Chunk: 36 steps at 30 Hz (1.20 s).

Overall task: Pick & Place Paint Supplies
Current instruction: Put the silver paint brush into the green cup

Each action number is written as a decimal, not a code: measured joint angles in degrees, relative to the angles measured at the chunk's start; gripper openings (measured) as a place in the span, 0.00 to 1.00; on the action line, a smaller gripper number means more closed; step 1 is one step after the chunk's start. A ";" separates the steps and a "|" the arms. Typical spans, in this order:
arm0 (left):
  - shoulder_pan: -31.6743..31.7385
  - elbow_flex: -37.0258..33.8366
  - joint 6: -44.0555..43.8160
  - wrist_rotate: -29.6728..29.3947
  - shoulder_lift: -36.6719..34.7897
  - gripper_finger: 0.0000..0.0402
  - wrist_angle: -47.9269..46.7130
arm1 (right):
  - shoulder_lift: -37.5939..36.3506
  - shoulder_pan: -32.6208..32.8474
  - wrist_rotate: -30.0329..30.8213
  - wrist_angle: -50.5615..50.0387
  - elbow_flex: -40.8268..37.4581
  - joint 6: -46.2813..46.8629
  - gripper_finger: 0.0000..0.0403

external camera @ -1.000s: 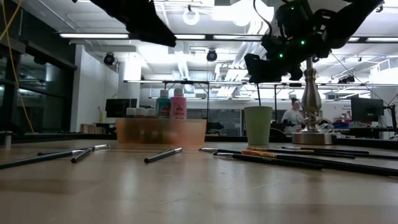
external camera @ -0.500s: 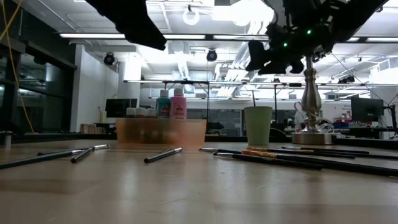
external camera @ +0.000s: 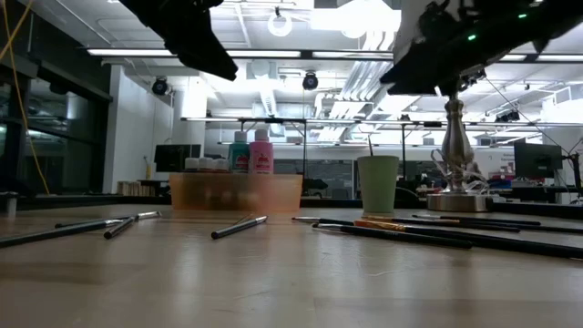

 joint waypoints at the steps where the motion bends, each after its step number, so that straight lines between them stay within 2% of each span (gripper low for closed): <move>1: 0.00 0.01 -0.19 -0.12 0.00 0.62 -0.32 | -1.40 0.67 -3.42 0.78 -0.99 -0.63 0.61; 3: 0.00 0.00 -1.34 -0.29 0.01 0.62 -1.41 | -4.00 1.85 -9.40 1.54 -2.48 -1.81 0.61; 6: 0.00 0.01 -5.94 -1.66 0.00 0.62 -4.95 | -7.09 3.21 -13.58 1.54 -3.31 -3.59 0.61; 14: 0.00 0.01 -30.16 -2.44 1.23 0.62 -21.03 | -9.19 4.45 -14.57 2.97 -3.46 -2.61 0.61; 20: 0.07 0.12 -45.69 -2.55 5.61 0.59 -23.28 | -8.67 4.43 -14.48 2.83 -3.50 -3.22 0.61; 24: 0.07 0.11 -49.18 -1.60 9.57 0.55 -22.97 | -8.41 4.43 -14.37 2.27 -3.50 -3.27 0.61; 30: 0.02 0.12 -53.10 5.05 14.96 0.53 -23.13 | -8.43 4.43 -14.37 2.46 -3.50 -3.27 0.61; 36: 0.04 0.11 -57.70 7.68 16.83 0.53 -24.34 | -8.43 4.43 -14.37 2.44 -3.50 -3.27 0.61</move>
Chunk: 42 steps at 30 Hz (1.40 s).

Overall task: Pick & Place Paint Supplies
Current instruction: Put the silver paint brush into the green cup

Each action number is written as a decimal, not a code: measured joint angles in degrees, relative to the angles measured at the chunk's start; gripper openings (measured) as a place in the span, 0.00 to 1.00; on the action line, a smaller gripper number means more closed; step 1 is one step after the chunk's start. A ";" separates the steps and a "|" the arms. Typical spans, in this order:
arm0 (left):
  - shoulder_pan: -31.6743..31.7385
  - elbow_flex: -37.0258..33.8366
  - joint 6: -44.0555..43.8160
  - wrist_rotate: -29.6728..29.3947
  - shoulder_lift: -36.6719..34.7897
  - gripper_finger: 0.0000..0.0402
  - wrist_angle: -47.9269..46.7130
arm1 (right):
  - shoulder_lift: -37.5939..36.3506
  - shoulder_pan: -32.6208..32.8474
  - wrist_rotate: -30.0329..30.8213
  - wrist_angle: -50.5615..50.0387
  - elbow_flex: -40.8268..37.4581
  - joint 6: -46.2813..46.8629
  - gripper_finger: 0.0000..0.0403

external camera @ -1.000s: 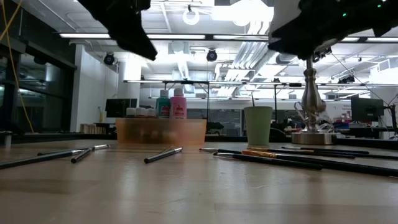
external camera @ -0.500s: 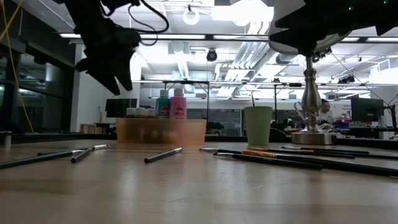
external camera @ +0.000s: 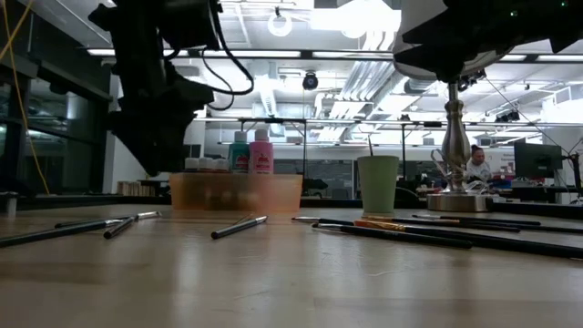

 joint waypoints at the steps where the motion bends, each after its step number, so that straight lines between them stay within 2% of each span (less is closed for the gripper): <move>1: 0.02 0.01 -0.94 -0.02 0.39 0.53 -0.94 | 0.00 0.00 0.00 0.00 0.00 0.00 0.61; 5: 0.02 -0.06 -3.47 0.06 2.41 0.53 -4.24 | 0.00 0.00 -0.01 0.00 0.00 0.00 0.61; 14: 1.90 -0.06 -3.00 3.43 6.97 0.53 1.12 | 0.02 0.00 0.00 -0.48 0.00 0.00 0.61; 24: 4.57 -0.06 -1.48 5.41 9.89 0.53 2.31 | 0.02 0.00 -0.02 -0.46 0.02 0.00 0.61; 42: 5.27 0.19 -0.51 9.18 13.65 0.53 3.21 | 0.02 0.00 -0.02 -0.55 0.07 0.00 0.61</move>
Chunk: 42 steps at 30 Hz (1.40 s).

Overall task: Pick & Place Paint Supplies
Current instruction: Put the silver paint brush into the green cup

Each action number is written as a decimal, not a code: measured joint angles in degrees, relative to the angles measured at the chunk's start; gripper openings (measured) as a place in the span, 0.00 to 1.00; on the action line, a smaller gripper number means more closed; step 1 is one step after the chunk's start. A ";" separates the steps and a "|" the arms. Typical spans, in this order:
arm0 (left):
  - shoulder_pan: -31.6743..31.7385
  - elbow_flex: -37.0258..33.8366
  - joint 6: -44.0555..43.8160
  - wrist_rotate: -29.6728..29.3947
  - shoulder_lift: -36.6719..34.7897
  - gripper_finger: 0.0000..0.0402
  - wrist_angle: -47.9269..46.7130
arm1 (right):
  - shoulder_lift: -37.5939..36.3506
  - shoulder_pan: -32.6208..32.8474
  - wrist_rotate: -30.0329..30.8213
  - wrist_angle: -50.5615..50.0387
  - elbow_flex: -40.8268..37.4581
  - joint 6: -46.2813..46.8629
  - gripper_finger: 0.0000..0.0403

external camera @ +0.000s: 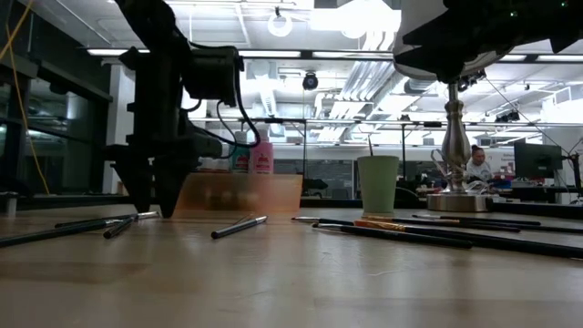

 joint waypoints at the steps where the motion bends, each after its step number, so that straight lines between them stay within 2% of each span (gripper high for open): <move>1: 0.00 -0.02 0.00 -0.02 0.03 0.52 0.07 | 0.00 0.00 0.00 0.08 0.00 0.00 0.61; 5: 0.00 -0.09 0.00 -0.01 0.09 0.49 0.17 | 0.00 0.00 0.00 0.07 0.00 0.00 0.61; 15: 0.02 -0.17 1.14 0.70 0.19 0.22 0.05 | 0.00 0.00 0.01 0.07 0.00 0.00 0.61; 27: 0.02 -0.24 4.63 2.72 0.25 0.02 1.14 | 0.00 0.00 0.00 0.08 0.00 0.00 0.61; 35: 0.02 -0.18 8.96 3.34 0.16 0.01 1.13 | 0.00 0.00 0.00 0.09 0.00 0.00 0.61; 42: -0.24 1.09 15.91 4.26 -3.35 0.00 2.75 | 0.00 0.00 0.01 0.09 0.00 0.00 0.61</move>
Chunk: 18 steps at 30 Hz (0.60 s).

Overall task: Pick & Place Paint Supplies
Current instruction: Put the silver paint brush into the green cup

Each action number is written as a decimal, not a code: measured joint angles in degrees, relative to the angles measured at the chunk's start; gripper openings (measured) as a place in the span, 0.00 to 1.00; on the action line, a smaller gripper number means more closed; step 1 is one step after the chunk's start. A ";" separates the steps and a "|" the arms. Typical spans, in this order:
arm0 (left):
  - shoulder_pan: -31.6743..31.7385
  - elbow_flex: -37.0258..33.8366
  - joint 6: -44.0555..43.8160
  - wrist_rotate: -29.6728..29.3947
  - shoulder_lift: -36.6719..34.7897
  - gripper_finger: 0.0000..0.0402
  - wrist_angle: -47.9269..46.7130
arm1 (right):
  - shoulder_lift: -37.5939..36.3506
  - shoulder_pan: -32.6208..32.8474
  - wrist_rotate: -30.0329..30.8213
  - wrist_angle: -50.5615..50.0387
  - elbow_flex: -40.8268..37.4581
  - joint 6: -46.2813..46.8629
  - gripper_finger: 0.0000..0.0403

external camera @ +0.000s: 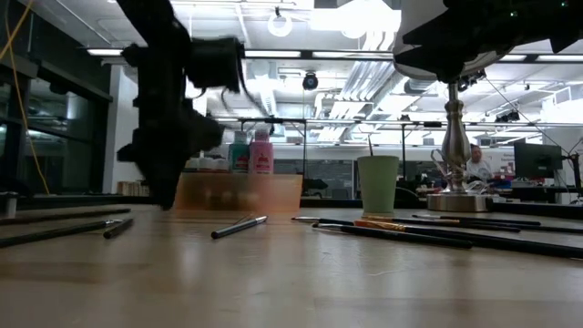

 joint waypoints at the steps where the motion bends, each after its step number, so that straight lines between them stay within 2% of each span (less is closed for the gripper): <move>1: 0.00 0.20 1.45 -0.13 -0.84 0.00 0.87 | 0.00 0.00 -0.01 0.00 0.00 0.00 0.61; 10: -1.49 0.33 17.54 -4.96 -5.95 0.00 15.22 | 0.02 0.00 0.00 -0.02 0.00 0.00 0.61; 18: -1.36 0.35 33.06 -5.35 -6.45 0.00 34.84 | 0.02 -0.01 -0.01 0.05 0.00 0.00 0.61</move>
